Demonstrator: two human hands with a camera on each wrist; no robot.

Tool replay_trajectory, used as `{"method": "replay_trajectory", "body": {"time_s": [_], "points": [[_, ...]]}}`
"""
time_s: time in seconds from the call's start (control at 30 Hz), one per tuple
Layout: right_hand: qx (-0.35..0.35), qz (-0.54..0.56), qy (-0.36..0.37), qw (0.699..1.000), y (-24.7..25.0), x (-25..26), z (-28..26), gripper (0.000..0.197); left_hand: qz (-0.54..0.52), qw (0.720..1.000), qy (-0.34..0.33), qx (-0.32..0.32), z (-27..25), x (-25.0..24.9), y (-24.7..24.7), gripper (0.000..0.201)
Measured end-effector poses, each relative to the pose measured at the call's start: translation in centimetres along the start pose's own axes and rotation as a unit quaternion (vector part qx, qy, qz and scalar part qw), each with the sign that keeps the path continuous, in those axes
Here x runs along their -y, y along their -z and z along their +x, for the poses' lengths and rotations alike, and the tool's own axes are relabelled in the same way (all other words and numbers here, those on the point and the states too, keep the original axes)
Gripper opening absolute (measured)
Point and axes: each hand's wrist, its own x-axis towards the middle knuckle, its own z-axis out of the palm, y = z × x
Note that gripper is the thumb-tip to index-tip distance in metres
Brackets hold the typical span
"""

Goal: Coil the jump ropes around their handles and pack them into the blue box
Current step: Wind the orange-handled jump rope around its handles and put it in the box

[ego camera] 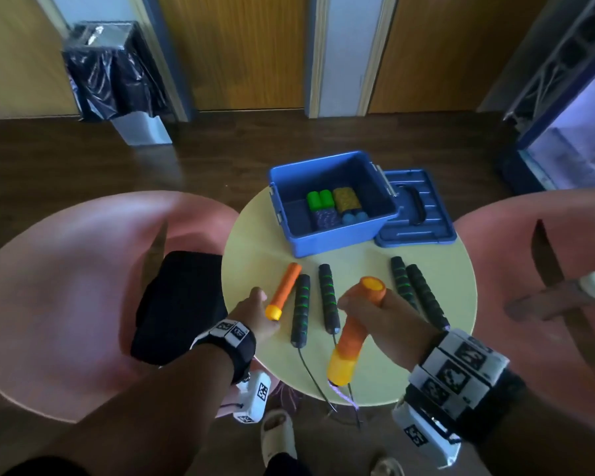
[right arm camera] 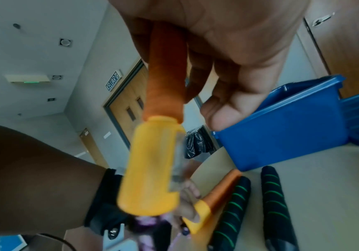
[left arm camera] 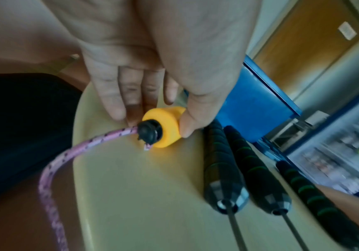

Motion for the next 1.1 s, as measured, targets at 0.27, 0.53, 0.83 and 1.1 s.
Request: {"method": "replay_trajectory", "body": {"time_s": [0.27,0.53,0.83,1.1], "points": [[0.052,0.053,-0.013,0.997,3.4,-1.3,-1.5,0.043,-0.410,0.905,0.005,-0.113,-6.5,1.4,1.6,0.040],[0.131,0.084,0.059,0.986,7.6,-0.7,-6.8,0.042,-0.513,0.837,-0.188,-0.038,-21.4,-8.1,2.3,0.052],[0.119,0.175,0.073,0.975,12.7,-1.8,-11.5,0.041,-0.561,0.791,-0.240,-0.036,-27.6,-15.8,-0.6,0.051],[0.059,0.133,0.075,0.986,16.1,-2.5,-12.8,0.041,-0.535,0.811,-0.228,-0.064,-29.1,-17.9,0.2,0.054]]}}
